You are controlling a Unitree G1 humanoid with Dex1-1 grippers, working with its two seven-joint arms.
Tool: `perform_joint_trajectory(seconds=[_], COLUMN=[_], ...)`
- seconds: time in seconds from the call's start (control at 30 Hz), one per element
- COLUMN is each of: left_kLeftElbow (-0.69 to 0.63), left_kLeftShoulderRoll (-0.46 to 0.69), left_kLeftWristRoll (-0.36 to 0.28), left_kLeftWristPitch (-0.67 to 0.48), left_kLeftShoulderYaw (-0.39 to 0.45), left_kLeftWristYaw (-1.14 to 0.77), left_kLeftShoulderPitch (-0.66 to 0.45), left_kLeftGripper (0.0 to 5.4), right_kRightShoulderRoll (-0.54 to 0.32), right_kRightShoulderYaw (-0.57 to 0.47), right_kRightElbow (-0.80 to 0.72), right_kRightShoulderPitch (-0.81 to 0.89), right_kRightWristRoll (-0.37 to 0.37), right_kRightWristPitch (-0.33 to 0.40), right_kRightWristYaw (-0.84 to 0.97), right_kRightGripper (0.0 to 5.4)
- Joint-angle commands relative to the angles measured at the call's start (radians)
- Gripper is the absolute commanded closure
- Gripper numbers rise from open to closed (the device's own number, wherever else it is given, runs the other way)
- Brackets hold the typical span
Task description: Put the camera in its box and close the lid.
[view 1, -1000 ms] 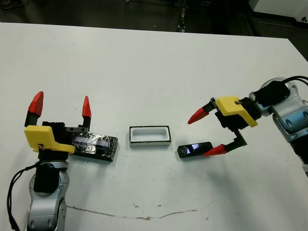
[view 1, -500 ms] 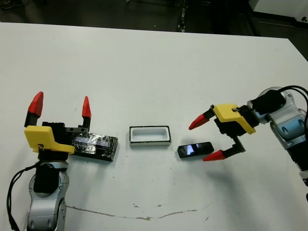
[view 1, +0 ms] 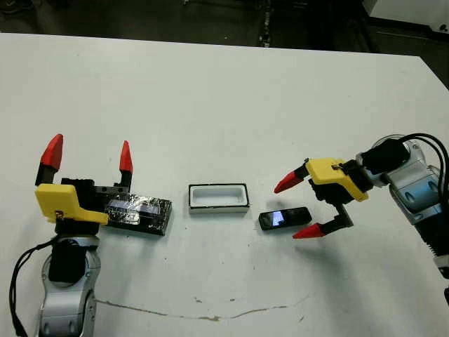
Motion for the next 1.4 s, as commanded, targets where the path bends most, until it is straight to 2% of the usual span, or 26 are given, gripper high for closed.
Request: perform_joint_trajectory(seconds=[0.03,0.27,0.37,0.53,0.77,1.0,1.1,1.4], left_kLeftElbow=[-0.003,0.0,0.001,-0.005,-0.002,-0.005,-0.004,-0.003], left_kLeftShoulderRoll=[0.006,0.007,0.01,0.006,0.007,0.006,0.008,0.008], left_kLeftWristRoll=[0.004,-0.002,-0.001,-0.002,0.001,-0.006,-0.006,-0.003], left_kLeftWristPitch=[0.01,0.003,0.003,0.011,0.002,0.004,0.004,0.005], left_kLeftShoulderYaw=[-0.001,0.0,0.001,0.0,0.0,0.0,0.002,0.002], left_kLeftWristYaw=[0.004,-0.001,-0.002,0.002,0.002,-0.001,-0.001,0.001], left_kLeftShoulderPitch=[0.01,0.01,0.011,0.012,0.011,0.01,0.008,0.006], left_kLeftGripper=[0.01,0.0,0.0,0.0,0.0,0.0,0.0,0.0], right_kRightShoulderRoll=[0.004,0.02,0.021,0.02,0.022,0.025,0.024,0.013], right_kRightShoulderYaw=[-0.007,-0.008,-0.012,-0.012,-0.019,-0.016,-0.018,-0.016], right_kRightElbow=[0.006,0.028,0.02,0.006,0.001,0.0,-0.007,-0.024], right_kRightShoulderPitch=[0.021,0.028,0.043,0.054,0.067,0.062,0.064,0.07], right_kRightWristRoll=[-0.002,-0.005,-0.007,-0.009,0.0,0.0,-0.002,-0.025], right_kRightWristPitch=[-0.008,-0.027,-0.016,0.013,0.004,0.075,0.08,0.048], right_kRightWristYaw=[-0.008,-0.02,-0.041,-0.053,-0.067,-0.059,-0.062,-0.078], right_kRightGripper=[0.0,0.03,0.3,1.07,2.18,3.3,3.74,3.74])
